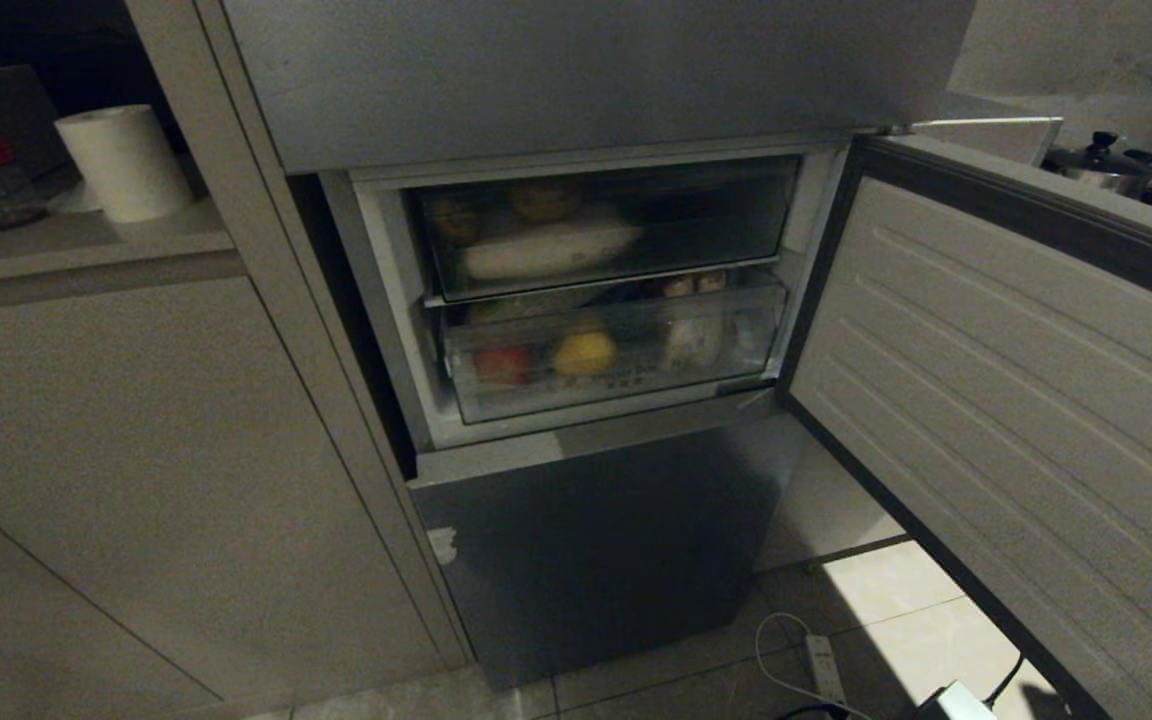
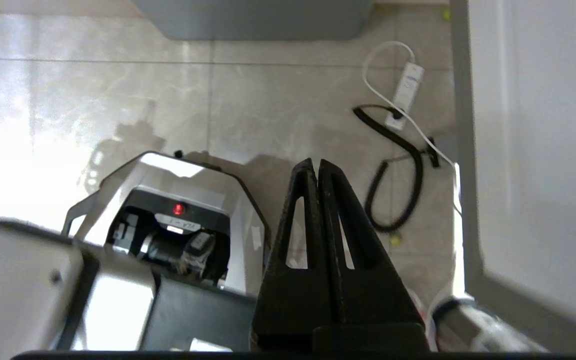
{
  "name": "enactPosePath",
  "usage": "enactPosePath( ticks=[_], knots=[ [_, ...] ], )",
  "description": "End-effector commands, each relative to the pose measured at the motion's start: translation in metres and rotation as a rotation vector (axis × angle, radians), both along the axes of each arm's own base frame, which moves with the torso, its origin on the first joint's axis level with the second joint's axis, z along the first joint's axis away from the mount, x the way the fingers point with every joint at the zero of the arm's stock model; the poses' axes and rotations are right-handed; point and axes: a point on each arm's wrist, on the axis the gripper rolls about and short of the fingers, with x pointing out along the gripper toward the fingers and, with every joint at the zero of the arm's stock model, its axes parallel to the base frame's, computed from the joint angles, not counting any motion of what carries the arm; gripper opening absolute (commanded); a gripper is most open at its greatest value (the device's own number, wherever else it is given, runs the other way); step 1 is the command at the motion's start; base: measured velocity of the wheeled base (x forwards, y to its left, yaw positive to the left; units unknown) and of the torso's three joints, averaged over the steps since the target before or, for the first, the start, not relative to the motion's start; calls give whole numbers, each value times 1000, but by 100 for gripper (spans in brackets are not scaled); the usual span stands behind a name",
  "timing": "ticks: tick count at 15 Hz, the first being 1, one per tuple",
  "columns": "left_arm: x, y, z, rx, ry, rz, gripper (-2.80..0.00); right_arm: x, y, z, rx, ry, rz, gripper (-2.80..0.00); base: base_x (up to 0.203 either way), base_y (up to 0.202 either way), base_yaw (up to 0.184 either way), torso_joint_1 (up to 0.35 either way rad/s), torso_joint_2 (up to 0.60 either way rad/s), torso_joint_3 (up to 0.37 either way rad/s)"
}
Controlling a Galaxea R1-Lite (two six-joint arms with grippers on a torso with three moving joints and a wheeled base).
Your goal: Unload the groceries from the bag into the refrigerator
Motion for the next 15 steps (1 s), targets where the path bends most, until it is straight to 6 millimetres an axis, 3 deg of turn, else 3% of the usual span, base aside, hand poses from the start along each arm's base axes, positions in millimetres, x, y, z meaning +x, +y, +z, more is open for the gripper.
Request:
enactPosePath(
  ticks=[1,3,6,9,11,15],
  knots=[
    [0,0,0,-1,0,1,-280,-28,-14,-18,44,-84,-10,-280,0,0,0,0,0,0],
    [0,0,0,-1,-1,1,-280,-39,-16,-46,73,-99,-3,-280,0,0,0,0,0,0],
    [0,0,0,-1,-1,1,-280,-45,-15,-51,96,-250,-45,-280,0,0,0,0,0,0],
    [0,0,0,-2,-1,1,-280,-49,-16,-59,2,-427,-217,-280,0,0,0,0,0,0],
    [0,0,0,-1,-1,1,-280,-48,-19,-68,-70,-399,-310,-280,0,0,0,0,0,0],
    [0,0,0,-1,-1,0,-280,-48,-19,-68,-83,-409,-305,-280,0,0,0,0,0,0]
  ],
)
